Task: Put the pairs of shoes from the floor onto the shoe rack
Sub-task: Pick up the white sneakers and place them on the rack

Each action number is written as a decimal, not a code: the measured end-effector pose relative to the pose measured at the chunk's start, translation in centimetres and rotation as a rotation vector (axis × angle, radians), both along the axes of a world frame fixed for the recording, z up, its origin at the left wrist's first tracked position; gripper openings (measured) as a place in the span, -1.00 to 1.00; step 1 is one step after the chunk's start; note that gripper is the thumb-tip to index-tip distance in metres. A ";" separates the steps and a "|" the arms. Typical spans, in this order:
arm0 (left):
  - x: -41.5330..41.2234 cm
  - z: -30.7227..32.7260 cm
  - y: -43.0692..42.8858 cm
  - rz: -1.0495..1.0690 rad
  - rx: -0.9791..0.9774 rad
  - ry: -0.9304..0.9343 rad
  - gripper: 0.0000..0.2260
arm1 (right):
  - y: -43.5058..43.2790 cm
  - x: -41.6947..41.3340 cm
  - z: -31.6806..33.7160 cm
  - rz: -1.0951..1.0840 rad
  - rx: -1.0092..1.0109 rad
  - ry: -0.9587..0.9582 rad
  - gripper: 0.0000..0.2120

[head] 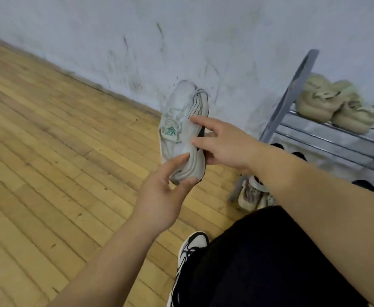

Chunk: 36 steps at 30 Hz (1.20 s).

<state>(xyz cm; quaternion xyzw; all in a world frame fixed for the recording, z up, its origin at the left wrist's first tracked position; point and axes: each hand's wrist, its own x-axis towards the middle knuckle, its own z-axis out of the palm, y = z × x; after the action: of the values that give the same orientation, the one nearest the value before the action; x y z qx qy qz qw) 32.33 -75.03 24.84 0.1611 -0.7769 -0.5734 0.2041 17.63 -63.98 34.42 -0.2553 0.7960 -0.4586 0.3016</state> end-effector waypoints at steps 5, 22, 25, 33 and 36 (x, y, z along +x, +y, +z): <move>-5.1 9.6 8.0 -0.384 -0.065 0.109 -0.44 | 14.1 -1.0 7.5 -0.244 -0.220 0.264 -0.45; -13.7 13.5 59.2 -1.405 -0.335 -0.650 -0.40 | 65.1 12.1 -4.2 -1.192 -0.487 -0.102 -0.44; -13.3 8.4 63.8 -1.406 -0.367 -0.794 -0.38 | 70.1 14.4 -10.9 -1.391 -0.386 -0.142 -0.53; -16.7 -0.2 67.6 -1.296 -0.520 -0.849 -0.35 | 79.0 17.9 -34.1 -1.786 0.097 -0.556 -0.27; -18.0 -1.1 68.2 -1.334 -0.585 -0.711 -0.28 | 79.4 16.6 -38.6 -1.812 0.000 -0.569 -0.27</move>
<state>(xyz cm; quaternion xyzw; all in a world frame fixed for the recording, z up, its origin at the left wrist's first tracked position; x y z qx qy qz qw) 14.37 -6.86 23.77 -0.2234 -0.8464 -0.2624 -0.4061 34.22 15.45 -4.22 0.5807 0.5878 -0.5631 0.0136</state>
